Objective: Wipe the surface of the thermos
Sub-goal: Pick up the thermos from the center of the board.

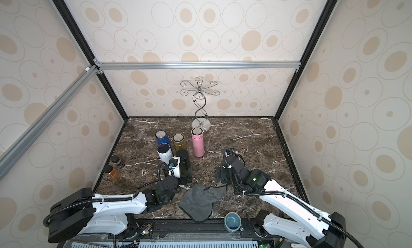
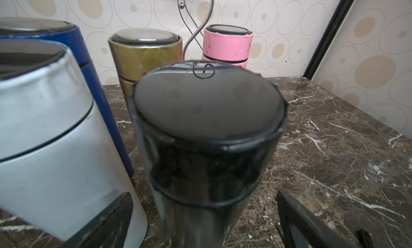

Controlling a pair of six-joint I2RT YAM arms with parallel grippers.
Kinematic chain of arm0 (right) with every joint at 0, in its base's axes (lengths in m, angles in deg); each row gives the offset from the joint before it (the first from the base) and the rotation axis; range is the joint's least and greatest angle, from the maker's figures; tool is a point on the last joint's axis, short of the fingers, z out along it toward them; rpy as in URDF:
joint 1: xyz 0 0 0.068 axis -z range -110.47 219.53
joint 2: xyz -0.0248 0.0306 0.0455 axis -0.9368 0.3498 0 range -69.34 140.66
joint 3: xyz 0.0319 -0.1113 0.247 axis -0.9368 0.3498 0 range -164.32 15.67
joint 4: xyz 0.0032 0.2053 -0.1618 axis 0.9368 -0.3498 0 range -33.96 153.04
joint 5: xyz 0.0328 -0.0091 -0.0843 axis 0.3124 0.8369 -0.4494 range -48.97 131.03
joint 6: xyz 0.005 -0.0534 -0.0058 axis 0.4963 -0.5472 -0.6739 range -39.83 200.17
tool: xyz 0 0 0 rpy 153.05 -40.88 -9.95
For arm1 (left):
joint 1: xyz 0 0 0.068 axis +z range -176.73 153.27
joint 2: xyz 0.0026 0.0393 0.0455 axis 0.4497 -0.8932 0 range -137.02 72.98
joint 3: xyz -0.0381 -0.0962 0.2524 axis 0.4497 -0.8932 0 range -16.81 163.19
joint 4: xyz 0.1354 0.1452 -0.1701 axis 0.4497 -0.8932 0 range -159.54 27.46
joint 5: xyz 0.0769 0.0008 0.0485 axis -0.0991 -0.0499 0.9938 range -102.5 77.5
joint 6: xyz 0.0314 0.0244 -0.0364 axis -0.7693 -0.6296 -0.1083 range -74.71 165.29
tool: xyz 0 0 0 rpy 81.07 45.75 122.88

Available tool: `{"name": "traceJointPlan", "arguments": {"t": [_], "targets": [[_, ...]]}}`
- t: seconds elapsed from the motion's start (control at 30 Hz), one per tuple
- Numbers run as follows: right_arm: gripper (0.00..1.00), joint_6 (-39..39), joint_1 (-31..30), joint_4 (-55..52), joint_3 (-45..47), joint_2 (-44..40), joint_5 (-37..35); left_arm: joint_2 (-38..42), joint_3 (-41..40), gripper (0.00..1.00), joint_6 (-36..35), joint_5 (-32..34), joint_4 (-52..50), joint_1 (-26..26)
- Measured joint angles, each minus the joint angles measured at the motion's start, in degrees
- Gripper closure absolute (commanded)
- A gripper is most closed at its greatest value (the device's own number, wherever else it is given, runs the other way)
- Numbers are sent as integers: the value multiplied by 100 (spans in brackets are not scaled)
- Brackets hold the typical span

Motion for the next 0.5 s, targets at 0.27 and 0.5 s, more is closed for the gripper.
{"name": "traceJointPlan", "arguments": {"t": [0.27,0.5], "targets": [[3,0,28,0,2,-4,-57,-278,26,0,-17,76,240,70],[3,0,59,-2,13,-44,-76,-365,55,0,-15,175,413,111]]}}
